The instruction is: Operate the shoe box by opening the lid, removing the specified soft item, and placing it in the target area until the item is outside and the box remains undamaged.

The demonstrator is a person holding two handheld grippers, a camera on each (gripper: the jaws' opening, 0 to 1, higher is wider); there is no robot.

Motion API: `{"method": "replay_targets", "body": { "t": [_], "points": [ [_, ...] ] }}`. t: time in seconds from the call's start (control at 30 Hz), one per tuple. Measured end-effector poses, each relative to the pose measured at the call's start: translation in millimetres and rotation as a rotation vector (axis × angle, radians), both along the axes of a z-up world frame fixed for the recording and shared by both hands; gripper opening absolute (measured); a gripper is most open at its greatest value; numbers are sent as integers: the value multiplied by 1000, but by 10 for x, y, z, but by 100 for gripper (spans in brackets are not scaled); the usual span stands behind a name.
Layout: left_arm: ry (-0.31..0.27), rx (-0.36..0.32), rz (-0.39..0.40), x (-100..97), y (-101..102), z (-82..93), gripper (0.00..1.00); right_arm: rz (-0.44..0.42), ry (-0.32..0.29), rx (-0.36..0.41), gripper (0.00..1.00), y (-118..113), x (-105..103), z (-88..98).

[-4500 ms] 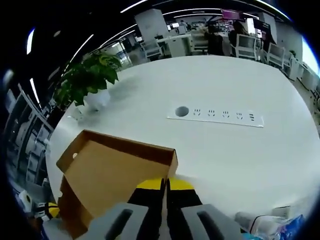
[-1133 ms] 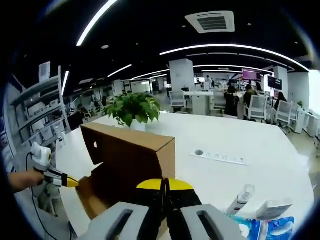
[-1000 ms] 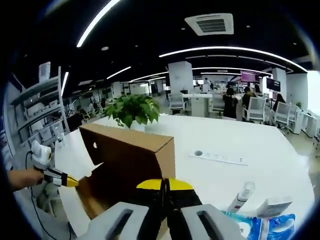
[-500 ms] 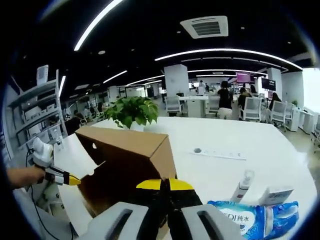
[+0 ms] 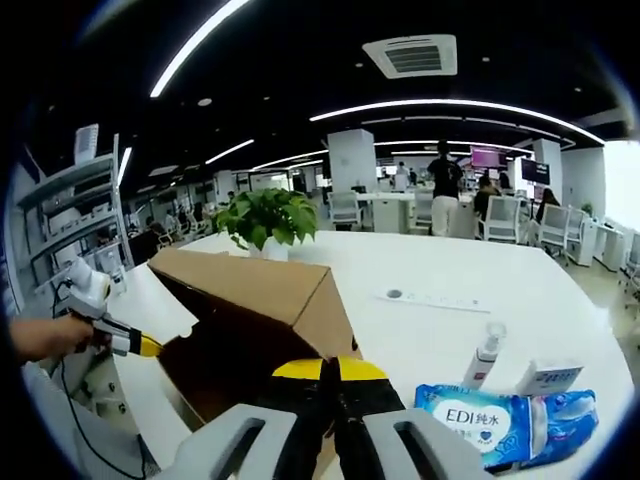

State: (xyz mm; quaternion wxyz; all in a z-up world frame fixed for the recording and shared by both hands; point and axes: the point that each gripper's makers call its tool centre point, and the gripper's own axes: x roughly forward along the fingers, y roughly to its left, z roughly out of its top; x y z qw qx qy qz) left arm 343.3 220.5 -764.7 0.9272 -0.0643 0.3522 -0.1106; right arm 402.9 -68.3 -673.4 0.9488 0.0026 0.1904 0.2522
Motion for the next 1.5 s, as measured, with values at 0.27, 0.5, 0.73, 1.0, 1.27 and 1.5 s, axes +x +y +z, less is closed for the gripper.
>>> {"method": "replay_targets", "body": {
  "t": [0.27,0.5,0.73,1.0,1.27,1.5],
  "points": [
    [-58,-2,-6,43,-4,209,2,5,13,-3,0,-9,-80,-60],
    [-124,26,-20,137,-9,456,5,7,23,-4,0,-13,-133,-105],
    [-224,69,-36,242,-32,748,6,4,29,-2,0,-15,-160,-134],
    [-277,97,-64,280,-65,863,5,10,35,-4,0,-18,-203,-166],
    [-274,113,-99,212,-96,775,6,21,56,-11,0,-23,-254,-239],
    [-256,126,-111,163,-70,695,7,46,69,-38,0,-20,-330,-335]
  ]
}}
